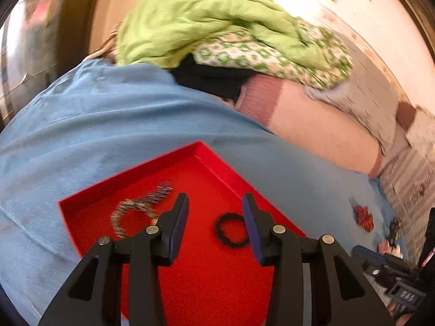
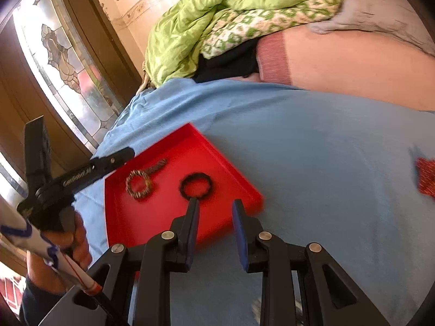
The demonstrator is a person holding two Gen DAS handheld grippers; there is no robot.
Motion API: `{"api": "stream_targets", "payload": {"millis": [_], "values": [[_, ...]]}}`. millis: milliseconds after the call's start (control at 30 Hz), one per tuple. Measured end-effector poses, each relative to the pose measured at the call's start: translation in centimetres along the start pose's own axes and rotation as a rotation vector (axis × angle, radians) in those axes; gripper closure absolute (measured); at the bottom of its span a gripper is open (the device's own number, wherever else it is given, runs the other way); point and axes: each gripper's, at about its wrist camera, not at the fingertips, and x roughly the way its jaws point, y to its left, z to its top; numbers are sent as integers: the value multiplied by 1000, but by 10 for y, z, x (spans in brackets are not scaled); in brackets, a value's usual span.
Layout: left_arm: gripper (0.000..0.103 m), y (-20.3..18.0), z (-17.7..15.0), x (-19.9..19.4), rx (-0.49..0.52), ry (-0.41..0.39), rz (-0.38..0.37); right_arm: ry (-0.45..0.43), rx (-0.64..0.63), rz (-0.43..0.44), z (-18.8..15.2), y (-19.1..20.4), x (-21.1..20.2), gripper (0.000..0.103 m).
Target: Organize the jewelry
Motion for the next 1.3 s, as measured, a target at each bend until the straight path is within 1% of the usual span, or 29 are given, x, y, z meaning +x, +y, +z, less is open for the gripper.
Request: {"api": "stream_targets", "payload": {"millis": [167,300,433,500,633,733,800,867,967,1067,1100,1167,1200,1233,1300], "values": [[63,-48,-16,4,113,35,-35,-39,81,-44,-27,-47,-47,76],[63,-83,-36,3,196,75,-86,-72,144,-91,-53,-83,-73,76],[63,-111,-63,-3,240,141,-129,-78,244,-97,-62,-119,-85,76],[63,-122,-77,-9,252,161,-143,-102,299,-89,-61,-137,-97,76],[61,-148,-111,-17,286,220,-197,-139,307,-117,-64,-154,-117,76],[61,-167,-133,-10,350,280,-219,-113,310,-121,-76,-165,-118,76],[61,-178,-144,-5,401,305,-238,-91,308,-127,-84,-171,-118,76],[61,-184,-150,1,435,320,-236,-85,311,-132,-88,-176,-119,76],[61,-190,-154,16,457,337,-230,-85,323,-131,-88,-184,-121,76],[61,-195,-160,31,477,359,-216,-78,324,-118,-88,-184,-117,76],[62,-197,-161,32,483,357,-219,-71,318,-111,-87,-183,-115,76],[76,-200,-160,34,496,343,-228,-59,304,-102,-87,-179,-111,76],[92,-200,-159,37,490,354,-244,-53,300,-96,-87,-178,-109,76],[95,-200,-158,37,472,358,-264,-45,296,-88,-88,-176,-107,76],[95,-199,-153,38,457,348,-282,-36,294,-80,-90,-175,-105,76]]}}
